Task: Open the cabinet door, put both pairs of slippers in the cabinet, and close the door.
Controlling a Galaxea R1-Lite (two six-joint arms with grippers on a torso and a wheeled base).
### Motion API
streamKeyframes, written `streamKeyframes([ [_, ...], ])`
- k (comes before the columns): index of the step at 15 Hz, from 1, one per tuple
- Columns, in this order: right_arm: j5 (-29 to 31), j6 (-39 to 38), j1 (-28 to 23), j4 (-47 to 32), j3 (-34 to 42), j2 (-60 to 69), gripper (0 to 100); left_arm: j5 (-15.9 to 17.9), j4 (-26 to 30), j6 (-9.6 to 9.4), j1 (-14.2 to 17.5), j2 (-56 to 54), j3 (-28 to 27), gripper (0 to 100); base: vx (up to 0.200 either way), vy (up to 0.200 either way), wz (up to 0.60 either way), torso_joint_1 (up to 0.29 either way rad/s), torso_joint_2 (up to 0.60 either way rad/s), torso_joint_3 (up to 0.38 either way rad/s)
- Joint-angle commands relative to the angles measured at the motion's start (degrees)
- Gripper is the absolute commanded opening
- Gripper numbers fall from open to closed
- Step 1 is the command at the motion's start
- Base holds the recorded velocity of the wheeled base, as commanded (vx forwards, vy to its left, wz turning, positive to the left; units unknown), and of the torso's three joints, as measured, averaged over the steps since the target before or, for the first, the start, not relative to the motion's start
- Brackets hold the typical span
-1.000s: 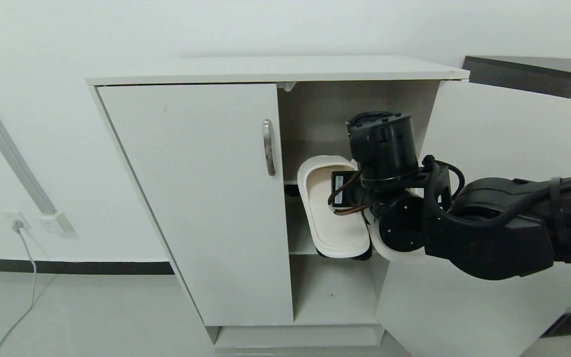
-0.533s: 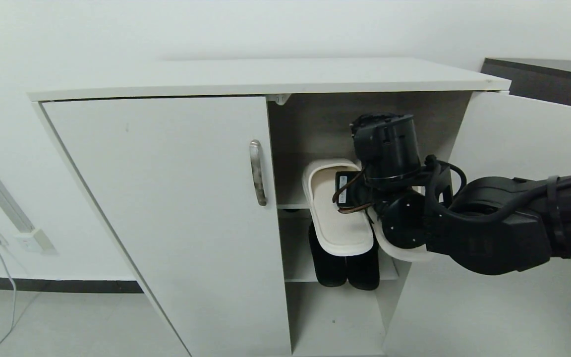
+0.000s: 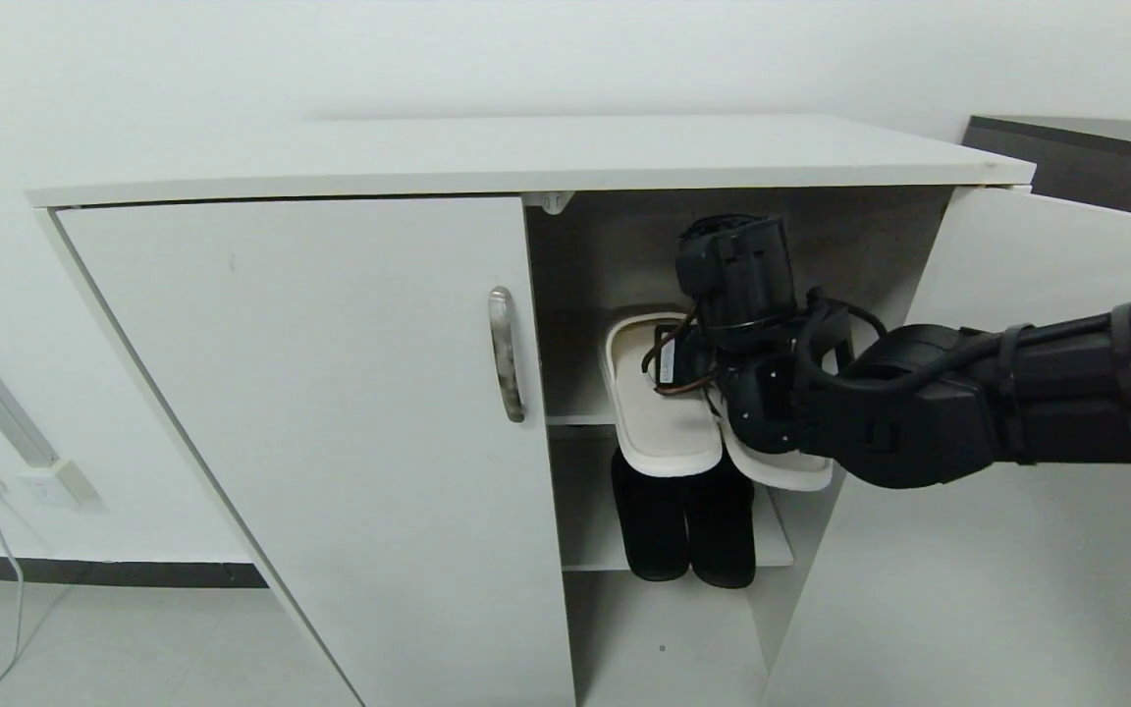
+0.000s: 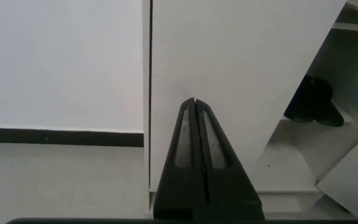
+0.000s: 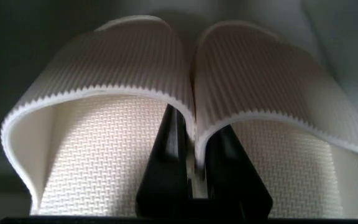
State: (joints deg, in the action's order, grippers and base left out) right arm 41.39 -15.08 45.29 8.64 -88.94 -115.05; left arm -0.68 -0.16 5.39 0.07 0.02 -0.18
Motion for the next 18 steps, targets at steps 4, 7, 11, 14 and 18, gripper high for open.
streamKeyframes([
  [4, -0.3, 0.0, -2.3, -6.4, -11.8, -7.0, 0, 0.0, 0.0, 0.06, 0.0, 0.1, 0.0, 0, 0.000, 0.000, 0.00, 0.000, 0.00, 0.000],
  [7, -0.3, 0.0, -3.3, -6.9, -14.9, -8.9, 0, -0.1, 0.0, 0.15, 0.0, 0.0, 0.0, 0, 0.000, 0.000, 0.00, 0.000, 0.00, 0.000],
  [11, -1.3, 0.1, -3.7, -7.0, -15.2, -9.3, 0, -0.1, 0.0, 0.15, 0.0, 0.1, 0.0, 0, 0.000, 0.000, 0.00, 0.000, 0.00, 0.000],
  [14, -1.5, 0.0, -3.8, -7.1, -15.4, -9.7, 0, -0.1, 0.0, 0.15, 0.0, 0.1, 0.0, 0, 0.000, 0.000, 0.00, 0.000, 0.00, 0.000],
  [18, -1.5, 0.0, -3.8, -8.4, -15.5, -9.7, 100, -0.1, 0.0, 0.15, 0.0, 0.1, 0.0, 0, 0.000, 0.000, 0.00, 0.000, 0.00, 0.000],
])
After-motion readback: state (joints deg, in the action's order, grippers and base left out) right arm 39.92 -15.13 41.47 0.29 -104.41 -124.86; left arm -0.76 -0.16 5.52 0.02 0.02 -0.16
